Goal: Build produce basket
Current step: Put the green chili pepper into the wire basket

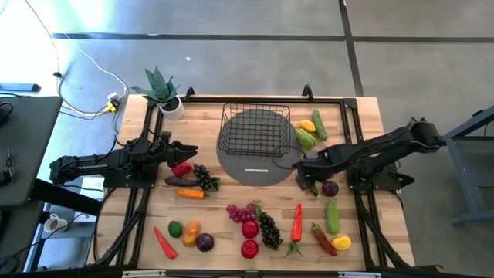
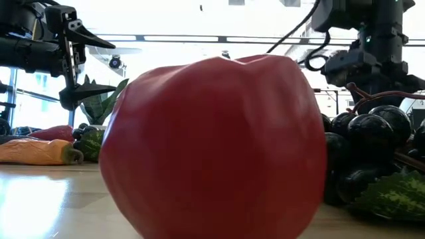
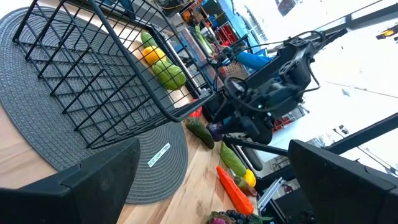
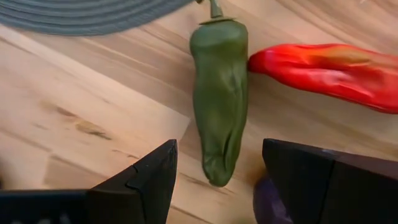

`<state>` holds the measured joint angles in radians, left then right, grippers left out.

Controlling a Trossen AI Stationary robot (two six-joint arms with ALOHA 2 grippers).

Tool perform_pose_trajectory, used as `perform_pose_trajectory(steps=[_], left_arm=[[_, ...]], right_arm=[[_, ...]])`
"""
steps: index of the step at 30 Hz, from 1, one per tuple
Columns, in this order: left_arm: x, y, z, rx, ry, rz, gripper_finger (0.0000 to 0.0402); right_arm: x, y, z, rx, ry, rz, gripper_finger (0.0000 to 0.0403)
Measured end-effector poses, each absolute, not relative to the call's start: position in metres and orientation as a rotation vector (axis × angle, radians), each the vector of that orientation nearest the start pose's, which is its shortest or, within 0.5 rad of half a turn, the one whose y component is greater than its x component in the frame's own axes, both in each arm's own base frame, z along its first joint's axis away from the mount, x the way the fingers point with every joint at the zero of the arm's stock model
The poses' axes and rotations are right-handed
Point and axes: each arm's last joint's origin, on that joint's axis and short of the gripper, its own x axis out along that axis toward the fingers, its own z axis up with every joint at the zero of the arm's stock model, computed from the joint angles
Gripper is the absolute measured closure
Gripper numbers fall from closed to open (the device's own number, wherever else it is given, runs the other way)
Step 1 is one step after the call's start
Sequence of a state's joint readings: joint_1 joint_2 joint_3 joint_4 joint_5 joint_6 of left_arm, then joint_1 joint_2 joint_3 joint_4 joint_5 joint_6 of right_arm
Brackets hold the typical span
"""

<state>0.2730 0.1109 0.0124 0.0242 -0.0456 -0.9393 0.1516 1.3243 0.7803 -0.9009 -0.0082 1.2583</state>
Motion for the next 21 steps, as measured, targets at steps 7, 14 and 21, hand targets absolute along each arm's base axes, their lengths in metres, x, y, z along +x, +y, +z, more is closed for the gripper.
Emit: perform_pose_trajectory(steps=[7,14,21], left_arm=[[0.100,0.029,0.161,-0.939,-0.081,0.330,0.0004],[0.100,0.029,0.161,-0.939,-0.081,0.330,0.0004],[0.100,0.029,0.161,-0.939,-0.080,0.330,0.0004]], right_arm=[[0.213,0.033,0.174,0.891,1.354,-0.819,0.0181],[0.221,0.034,0.158,0.866,1.392,-0.844,0.0181],[0.225,0.035,0.145,0.844,1.422,-0.870,0.0183]])
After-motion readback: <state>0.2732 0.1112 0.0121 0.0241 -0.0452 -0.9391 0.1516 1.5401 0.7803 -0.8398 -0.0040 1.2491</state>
